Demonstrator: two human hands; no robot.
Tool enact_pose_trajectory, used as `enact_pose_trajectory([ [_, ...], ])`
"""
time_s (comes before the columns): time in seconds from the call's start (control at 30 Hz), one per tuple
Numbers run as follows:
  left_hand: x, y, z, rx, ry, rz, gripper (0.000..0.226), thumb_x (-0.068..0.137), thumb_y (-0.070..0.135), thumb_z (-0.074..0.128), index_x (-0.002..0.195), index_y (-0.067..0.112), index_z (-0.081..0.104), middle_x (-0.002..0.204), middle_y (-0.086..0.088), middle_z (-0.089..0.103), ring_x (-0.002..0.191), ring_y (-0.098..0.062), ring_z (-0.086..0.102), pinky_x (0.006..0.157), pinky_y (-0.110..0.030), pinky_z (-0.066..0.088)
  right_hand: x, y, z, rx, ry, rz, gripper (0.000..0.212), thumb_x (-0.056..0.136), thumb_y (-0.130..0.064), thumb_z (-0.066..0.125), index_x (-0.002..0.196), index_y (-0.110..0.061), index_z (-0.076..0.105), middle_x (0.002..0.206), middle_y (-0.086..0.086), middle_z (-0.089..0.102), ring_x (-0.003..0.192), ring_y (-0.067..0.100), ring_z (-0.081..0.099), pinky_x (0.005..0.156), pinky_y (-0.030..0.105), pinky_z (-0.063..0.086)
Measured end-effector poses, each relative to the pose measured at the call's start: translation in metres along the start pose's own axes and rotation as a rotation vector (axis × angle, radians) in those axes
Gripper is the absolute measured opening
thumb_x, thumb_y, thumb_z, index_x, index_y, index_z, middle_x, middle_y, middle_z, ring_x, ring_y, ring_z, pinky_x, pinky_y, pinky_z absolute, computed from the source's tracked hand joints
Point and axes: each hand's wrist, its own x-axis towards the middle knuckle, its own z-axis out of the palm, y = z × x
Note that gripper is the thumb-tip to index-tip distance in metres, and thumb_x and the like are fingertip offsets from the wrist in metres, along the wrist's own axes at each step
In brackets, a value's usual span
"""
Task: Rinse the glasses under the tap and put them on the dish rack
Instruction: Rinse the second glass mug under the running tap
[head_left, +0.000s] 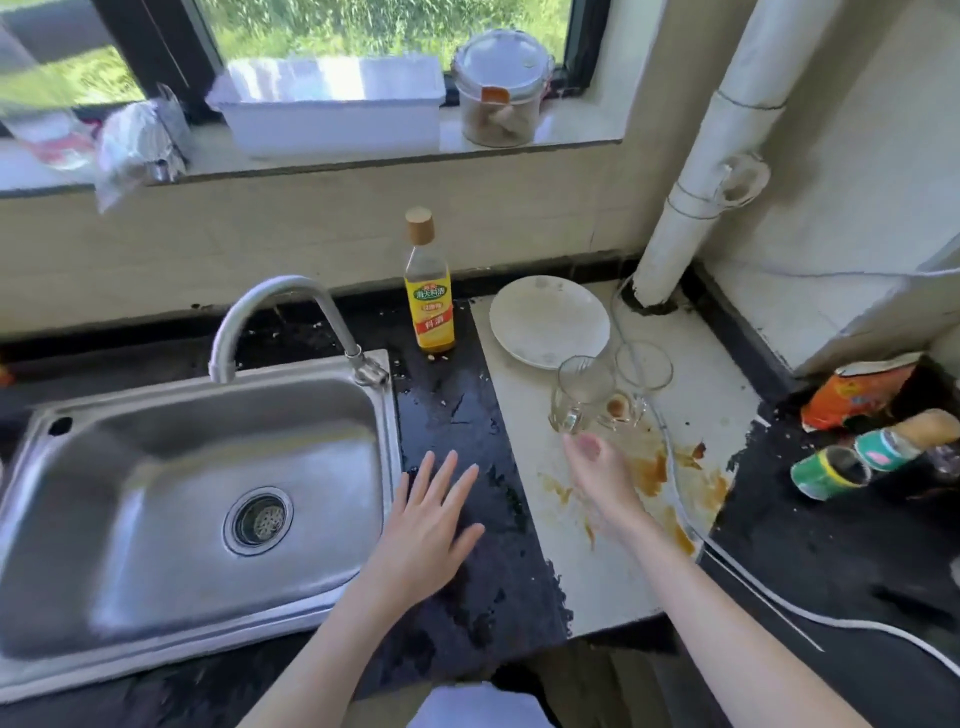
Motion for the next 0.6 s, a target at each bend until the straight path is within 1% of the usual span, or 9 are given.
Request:
enact_pose_trajectory([
  [0.07,0.008,-0.005,0.004,-0.023,-0.010,-0.061,0.069,0.088,0.061,0.006,0.148,0.028,-0.006,0.156,0.002,-0.015,0.141,-0.021,-0.022,0.114,-0.039,-0.009,0.023,-0.007,0.002,0.151,-0.057,0.114,0.045,0.097,-0.037,0.045,0.133,-0.009,0.045,0.133,0.016,0.050,0.118,0.032,0.053,0.098,0.038,0.044],
  [0.1,0.011,-0.006,0.005,-0.039,0.005,-0.087,0.074,0.082,0.063,0.000,0.148,0.028,-0.006,0.156,0.002,-0.015,0.142,-0.021,-0.022,0.115,-0.039,-0.009,0.031,-0.007,0.004,0.221,-0.075,0.152,0.044,0.097,-0.036,0.046,0.132,-0.009,0.046,0.133,0.017,0.050,0.117,0.032,0.054,0.095,0.037,0.047],
  [0.2,0.015,-0.006,0.009,-0.101,0.018,-0.157,0.086,0.070,0.063,-0.009,0.148,0.028,-0.003,0.157,0.002,-0.013,0.140,-0.019,-0.024,0.115,-0.041,-0.007,0.051,-0.002,0.012,0.442,-0.090,0.254,0.042,0.096,-0.033,0.050,0.130,-0.008,0.048,0.130,0.008,0.052,0.114,0.022,0.052,0.085,0.030,0.047],
  [0.3,0.016,0.001,0.014,-0.109,0.013,-0.213,0.082,0.073,0.062,-0.008,0.148,0.029,-0.004,0.157,0.004,-0.012,0.133,-0.014,-0.029,0.116,-0.041,-0.006,0.062,0.000,0.015,0.627,-0.113,0.326,0.042,0.096,-0.024,0.050,0.132,-0.003,0.045,0.121,0.007,0.053,0.122,0.027,0.048,0.096,0.036,0.045],
  [0.37,0.015,0.006,0.018,-0.107,-0.012,-0.248,0.072,0.084,0.061,0.002,0.148,0.029,-0.005,0.157,0.004,-0.012,0.136,-0.016,-0.028,0.117,-0.041,-0.005,0.063,-0.001,0.015,0.709,-0.140,0.335,0.045,0.097,-0.018,0.049,0.136,0.001,0.039,0.128,0.014,0.050,0.125,0.030,0.046,0.106,0.040,0.039],
  [0.43,0.014,0.008,0.021,-0.120,-0.045,-0.262,0.066,0.092,0.057,0.013,0.148,0.028,-0.005,0.157,0.003,-0.012,0.141,-0.020,-0.022,0.117,-0.041,-0.003,0.060,-0.003,0.013,0.736,-0.158,0.317,0.043,0.097,-0.013,0.047,0.135,0.004,0.037,0.131,0.018,0.047,0.126,0.030,0.046,0.110,0.041,0.035],
  [0.47,0.013,0.007,0.023,-0.120,-0.048,-0.261,0.067,0.090,0.058,0.011,0.148,0.028,-0.005,0.157,0.003,-0.012,0.142,-0.020,-0.020,0.118,-0.041,-0.002,0.058,-0.003,0.011,0.722,-0.157,0.302,0.039,0.097,-0.012,0.046,0.133,0.004,0.039,0.128,0.018,0.049,0.125,0.030,0.047,0.111,0.041,0.034],
  [0.53,0.013,0.003,0.022,-0.149,-0.027,-0.266,0.074,0.082,0.063,0.004,0.148,0.029,-0.004,0.157,0.003,-0.012,0.142,-0.019,-0.019,0.118,-0.040,0.000,0.051,-0.004,0.010,0.646,-0.179,0.256,0.027,0.098,-0.012,0.045,0.121,0.001,0.048,0.111,0.013,0.056,0.120,0.030,0.051,0.110,0.040,0.035],
  [0.6,0.014,-0.004,0.021,-0.209,0.001,-0.275,0.076,0.081,0.064,0.005,0.148,0.029,-0.003,0.157,0.003,-0.012,0.143,-0.019,-0.018,0.118,-0.040,0.001,0.043,-0.008,0.014,0.515,-0.256,0.175,0.015,0.098,-0.014,0.045,0.105,-0.003,0.054,0.100,0.007,0.057,0.112,0.026,0.056,0.106,0.036,0.040],
])
